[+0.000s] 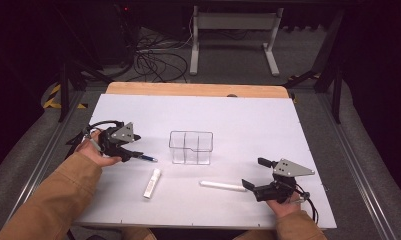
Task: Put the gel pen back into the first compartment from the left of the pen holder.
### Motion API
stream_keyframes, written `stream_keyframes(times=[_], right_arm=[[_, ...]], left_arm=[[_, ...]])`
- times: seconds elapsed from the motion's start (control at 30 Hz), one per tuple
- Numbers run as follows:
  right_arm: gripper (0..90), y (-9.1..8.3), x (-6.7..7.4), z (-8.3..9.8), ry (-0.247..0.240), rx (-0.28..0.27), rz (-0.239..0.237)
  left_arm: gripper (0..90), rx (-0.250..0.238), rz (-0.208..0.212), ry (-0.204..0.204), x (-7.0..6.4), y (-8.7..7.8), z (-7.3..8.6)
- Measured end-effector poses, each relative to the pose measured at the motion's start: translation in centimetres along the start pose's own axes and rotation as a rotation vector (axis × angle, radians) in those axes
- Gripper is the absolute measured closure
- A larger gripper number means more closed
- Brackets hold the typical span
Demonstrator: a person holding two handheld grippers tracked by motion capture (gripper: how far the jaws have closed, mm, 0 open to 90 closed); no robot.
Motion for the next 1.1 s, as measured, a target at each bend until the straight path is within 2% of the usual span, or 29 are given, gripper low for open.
stream_keyframes(times=[0.07, 0.2, 0.23, 0.3, 0.33, 0.53, 0.7, 0.77, 0.93, 1.1], right_arm=[[2.7, 0.0, 0.0, 0.0, -0.001, -0.002, -0.001], [2.7, 0.0, 0.0, 0.0, 0.0, -0.005, -0.003], [2.7, 0.0, 0.0, 0.0, 0.001, -0.005, -0.003], [2.7, 0.0, 0.0, 0.0, 0.001, -0.005, -0.004], [2.7, 0.0, 0.0, 0.0, 0.001, -0.006, -0.004], [2.7, 0.0, 0.0, 0.0, 0.004, -0.003, -0.005], [2.7, 0.0, 0.1, 0.0, 0.005, -0.003, -0.007], [2.7, 0.0, 0.1, 0.0, 0.004, -0.003, -0.009], [2.7, 0.0, 0.1, 0.0, 0.003, -0.001, -0.012], [2.7, 0.0, 0.1, 0.0, 0.004, -0.002, -0.014]], left_arm=[[43.0, 0.029, 0.008, 0.02, 0.1, 0.4, 0.0], [42.8, 0.052, 0.026, 0.035, 0.2, 0.9, -0.1], [42.9, 0.057, 0.034, 0.024, 0.1, 1.0, 0.0], [43.2, 0.059, 0.045, 0.032, 0.2, 1.3, 0.1], [43.3, 0.065, 0.05, 0.02, 0.1, 1.4, 0.3], [44.5, 0.094, 0.077, 0.029, 0.3, 2.3, 0.9], [46.2, 0.109, 0.094, 0.013, 0.4, 2.8, 1.5], [46.8, 0.107, 0.099, 0.026, 0.5, 3.0, 1.6], [50.4, 0.118, 0.14, 0.045, 0.0, 3.4, 1.9], [53.6, 0.134, 0.152, 0.079, -0.2, 3.6, 2.0]])
Point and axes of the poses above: each handheld gripper's, and its own axes: y roughly forward along the jaws, z roughly out of its underside, x roughly to its left, the point moved 10 cm from there along y, roughly forward along the jaws, and after that the axes turned 9 degrees about -x, right-handed, at the moved point
